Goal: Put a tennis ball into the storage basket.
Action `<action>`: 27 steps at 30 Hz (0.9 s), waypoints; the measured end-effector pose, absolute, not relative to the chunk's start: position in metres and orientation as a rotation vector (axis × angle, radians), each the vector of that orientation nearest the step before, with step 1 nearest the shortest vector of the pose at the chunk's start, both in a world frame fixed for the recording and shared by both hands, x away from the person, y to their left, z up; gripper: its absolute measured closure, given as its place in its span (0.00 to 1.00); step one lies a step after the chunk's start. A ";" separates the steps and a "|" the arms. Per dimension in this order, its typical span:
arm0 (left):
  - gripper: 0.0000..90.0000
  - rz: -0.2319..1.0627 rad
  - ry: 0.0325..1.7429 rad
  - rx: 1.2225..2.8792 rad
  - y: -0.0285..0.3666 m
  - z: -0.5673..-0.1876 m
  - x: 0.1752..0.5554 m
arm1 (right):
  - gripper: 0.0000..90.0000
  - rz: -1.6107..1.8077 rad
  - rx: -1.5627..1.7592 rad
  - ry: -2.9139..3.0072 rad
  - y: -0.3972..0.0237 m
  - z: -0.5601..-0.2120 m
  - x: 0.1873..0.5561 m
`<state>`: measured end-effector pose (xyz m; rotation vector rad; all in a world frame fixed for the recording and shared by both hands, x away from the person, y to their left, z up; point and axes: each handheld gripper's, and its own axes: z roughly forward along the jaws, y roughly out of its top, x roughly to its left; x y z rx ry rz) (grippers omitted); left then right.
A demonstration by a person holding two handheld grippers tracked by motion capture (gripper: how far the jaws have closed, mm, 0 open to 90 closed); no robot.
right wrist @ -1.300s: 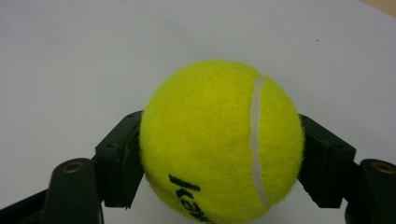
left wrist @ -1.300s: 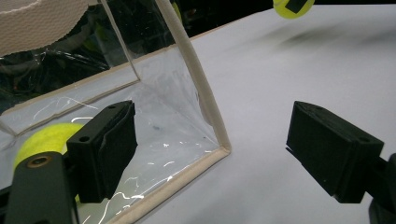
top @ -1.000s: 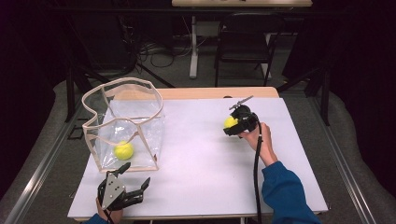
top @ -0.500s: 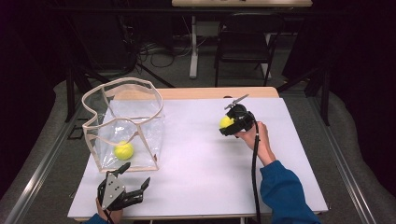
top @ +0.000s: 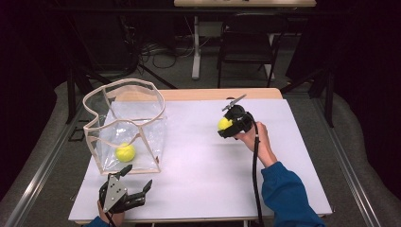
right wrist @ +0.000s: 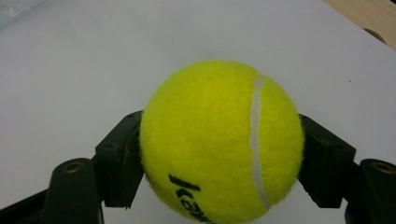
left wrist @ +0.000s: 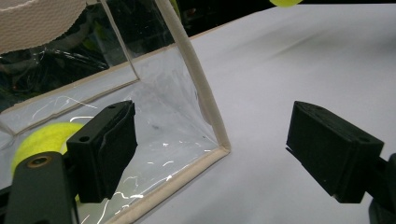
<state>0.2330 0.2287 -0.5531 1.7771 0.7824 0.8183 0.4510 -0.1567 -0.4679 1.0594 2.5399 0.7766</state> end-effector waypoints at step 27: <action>0.18 0.821 0.782 1.777 0.229 -0.553 0.233 | 0.29 0.842 1.001 2.585 -0.136 -0.460 0.450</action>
